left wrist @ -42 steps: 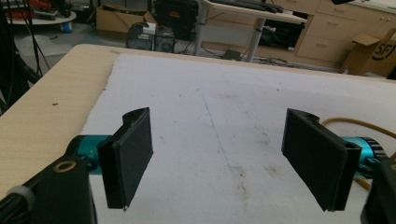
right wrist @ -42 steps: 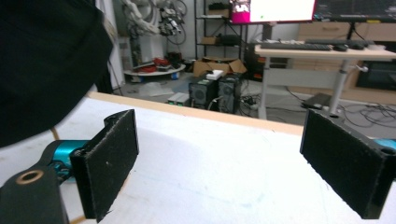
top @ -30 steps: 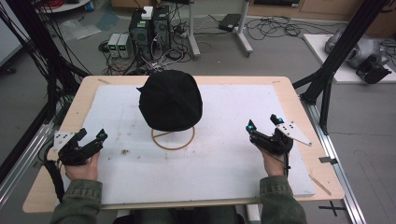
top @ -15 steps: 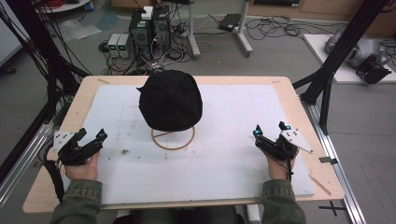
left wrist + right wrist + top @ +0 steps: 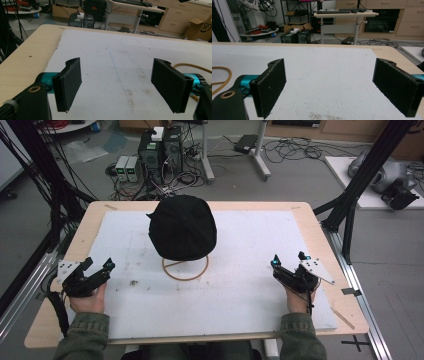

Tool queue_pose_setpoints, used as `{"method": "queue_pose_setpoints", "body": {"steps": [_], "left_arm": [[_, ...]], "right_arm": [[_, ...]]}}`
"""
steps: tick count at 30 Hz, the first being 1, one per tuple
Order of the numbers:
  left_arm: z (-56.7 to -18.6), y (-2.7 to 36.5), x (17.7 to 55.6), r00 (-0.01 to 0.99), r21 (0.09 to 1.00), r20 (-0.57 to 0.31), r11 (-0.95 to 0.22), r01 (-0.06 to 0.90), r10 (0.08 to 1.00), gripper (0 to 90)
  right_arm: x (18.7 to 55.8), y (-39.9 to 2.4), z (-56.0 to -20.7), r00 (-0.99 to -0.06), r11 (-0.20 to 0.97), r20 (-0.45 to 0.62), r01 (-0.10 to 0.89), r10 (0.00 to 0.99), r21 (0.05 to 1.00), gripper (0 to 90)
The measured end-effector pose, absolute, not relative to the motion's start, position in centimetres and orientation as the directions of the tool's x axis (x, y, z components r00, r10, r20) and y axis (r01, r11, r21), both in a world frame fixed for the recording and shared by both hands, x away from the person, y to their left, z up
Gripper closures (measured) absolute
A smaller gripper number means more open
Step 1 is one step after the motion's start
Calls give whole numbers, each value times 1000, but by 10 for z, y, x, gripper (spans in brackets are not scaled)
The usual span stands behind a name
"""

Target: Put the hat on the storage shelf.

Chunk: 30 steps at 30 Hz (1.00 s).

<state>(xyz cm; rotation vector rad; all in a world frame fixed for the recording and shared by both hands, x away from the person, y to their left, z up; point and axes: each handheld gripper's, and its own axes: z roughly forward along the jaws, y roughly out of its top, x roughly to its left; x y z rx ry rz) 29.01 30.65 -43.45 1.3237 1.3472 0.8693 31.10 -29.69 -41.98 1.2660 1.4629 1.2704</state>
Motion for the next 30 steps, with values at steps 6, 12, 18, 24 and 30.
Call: {"method": "queue_pose_setpoints", "body": {"steps": [6,12,18,24,30], "left_arm": [[-435,306,290,117,959,-171,138,249,978,246],[-435,306,291,117,959,-168,135,251,979,246],[-435,306,291,118,957,-171,136,255,978,246],[-435,306,291,119,957,-170,136,255,978,246],[-436,306,291,119,957,-171,135,258,978,246]], "right_arm": [[312,-297,-421,-179,-2,36,188,983,982,106],[312,-297,-421,-183,4,32,193,983,981,106],[313,-296,-422,-192,8,33,211,981,978,106],[314,-296,-422,-200,16,28,214,979,977,106],[315,-296,-423,-204,25,22,226,979,974,106]]}}
